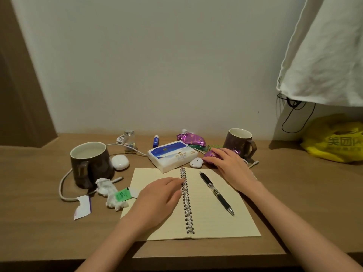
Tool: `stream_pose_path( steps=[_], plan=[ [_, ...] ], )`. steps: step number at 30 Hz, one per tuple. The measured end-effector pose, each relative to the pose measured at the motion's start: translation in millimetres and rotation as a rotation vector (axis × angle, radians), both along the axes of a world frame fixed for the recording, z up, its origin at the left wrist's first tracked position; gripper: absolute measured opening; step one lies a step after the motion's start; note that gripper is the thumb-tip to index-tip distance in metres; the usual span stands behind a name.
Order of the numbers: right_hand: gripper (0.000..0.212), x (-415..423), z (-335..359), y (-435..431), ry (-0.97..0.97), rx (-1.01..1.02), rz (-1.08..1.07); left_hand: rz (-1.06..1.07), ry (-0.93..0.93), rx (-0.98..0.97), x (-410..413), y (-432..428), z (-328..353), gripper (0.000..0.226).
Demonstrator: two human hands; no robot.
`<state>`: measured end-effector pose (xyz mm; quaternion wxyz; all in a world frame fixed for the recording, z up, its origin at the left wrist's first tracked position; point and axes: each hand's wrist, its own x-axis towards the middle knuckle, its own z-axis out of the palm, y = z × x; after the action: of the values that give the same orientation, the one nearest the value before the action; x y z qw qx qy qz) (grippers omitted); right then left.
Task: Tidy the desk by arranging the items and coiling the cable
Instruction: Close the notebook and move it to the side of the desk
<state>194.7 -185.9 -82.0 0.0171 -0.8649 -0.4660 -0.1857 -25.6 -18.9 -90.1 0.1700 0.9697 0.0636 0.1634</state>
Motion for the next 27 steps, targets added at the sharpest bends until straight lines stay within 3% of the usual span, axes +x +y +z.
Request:
stream_pose_path(
  steps=[6,9,13,20,23,27],
  plan=[
    [0.049,-6,1,15,0.002,0.060,-0.083,0.131,-0.155,0.219,-44,27,-2,0.039],
    [0.044,-8,2,17,0.038,0.094,-0.073,0.172,-0.113,0.296,-56,48,-3,0.047],
    [0.041,-21,11,23,0.102,0.179,-0.012,0.189,-0.043,0.397,-64,70,-4,0.039],
    [0.037,-63,22,57,0.124,0.068,0.259,0.241,-0.021,0.421,-68,92,-6,0.037],
    [0.037,-75,21,71,0.172,0.000,0.218,0.232,-0.083,0.417,-69,90,-7,0.031],
    [0.040,-78,17,91,0.227,-0.049,0.145,0.173,-0.104,0.258,-74,85,-5,0.048]
  ],
)
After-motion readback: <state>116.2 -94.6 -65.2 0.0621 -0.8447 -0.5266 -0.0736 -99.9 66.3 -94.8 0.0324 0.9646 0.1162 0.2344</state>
